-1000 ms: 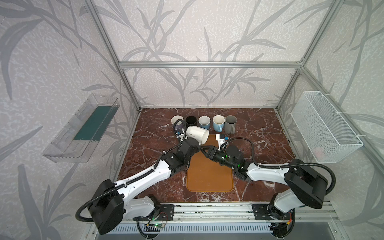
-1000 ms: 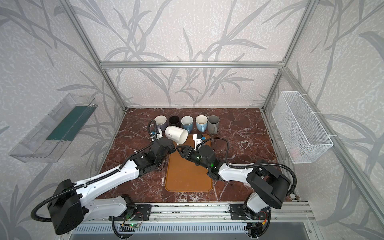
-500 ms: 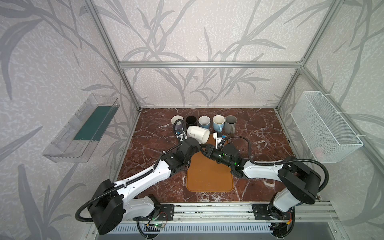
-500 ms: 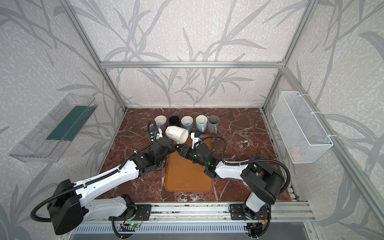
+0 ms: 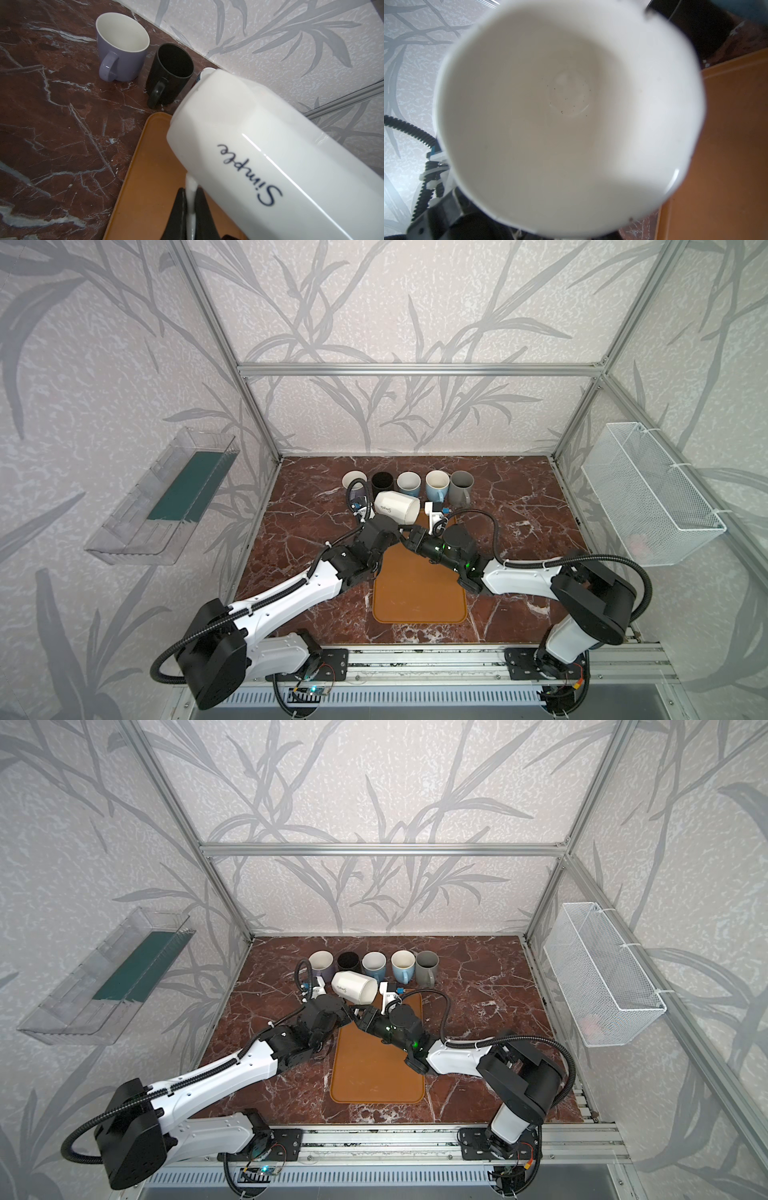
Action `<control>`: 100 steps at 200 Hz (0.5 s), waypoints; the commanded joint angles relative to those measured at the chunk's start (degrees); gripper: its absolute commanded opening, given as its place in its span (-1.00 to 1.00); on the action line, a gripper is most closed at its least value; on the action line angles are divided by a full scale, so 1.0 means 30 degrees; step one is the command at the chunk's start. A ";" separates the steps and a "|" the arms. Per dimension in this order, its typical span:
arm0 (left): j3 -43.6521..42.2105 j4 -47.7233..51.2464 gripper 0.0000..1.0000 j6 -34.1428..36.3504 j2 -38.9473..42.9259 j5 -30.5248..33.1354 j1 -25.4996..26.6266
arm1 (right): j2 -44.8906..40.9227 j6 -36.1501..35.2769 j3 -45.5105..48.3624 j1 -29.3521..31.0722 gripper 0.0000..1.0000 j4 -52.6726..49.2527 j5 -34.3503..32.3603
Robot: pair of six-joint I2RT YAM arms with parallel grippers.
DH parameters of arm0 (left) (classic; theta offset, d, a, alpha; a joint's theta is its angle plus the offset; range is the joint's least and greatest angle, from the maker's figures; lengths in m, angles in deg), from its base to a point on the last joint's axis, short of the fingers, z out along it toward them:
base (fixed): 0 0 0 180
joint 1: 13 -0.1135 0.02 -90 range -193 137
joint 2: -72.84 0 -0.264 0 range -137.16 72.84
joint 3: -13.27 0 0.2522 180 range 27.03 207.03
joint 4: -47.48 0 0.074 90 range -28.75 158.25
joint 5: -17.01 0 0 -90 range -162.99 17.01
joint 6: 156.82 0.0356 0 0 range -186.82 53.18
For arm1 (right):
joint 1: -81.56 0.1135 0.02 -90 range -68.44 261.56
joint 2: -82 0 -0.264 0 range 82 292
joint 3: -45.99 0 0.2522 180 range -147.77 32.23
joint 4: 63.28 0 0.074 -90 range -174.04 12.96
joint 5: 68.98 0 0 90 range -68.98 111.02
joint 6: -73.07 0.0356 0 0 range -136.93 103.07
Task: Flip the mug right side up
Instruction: 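Hold the white mug sideways with the left gripper while the right gripper grasps its rim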
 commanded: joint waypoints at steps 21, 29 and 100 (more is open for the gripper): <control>0.0062 -0.1811 -1.00 -0.0498 0.0288 0.0414 -0.0065 | 0.0314 -0.0161 -0.0653 0.0119 -0.70 0.0494 -0.0478; 0.0043 -0.1810 -1.00 -0.0495 0.0341 0.0415 -0.0043 | 0.0395 -0.0111 -0.0579 0.0098 -0.76 0.0679 -0.0536; -0.0099 -0.1694 -0.77 -0.0637 0.0544 0.0564 -0.0103 | 0.0543 -0.0448 -0.0591 0.0120 -1.00 0.1138 -0.0508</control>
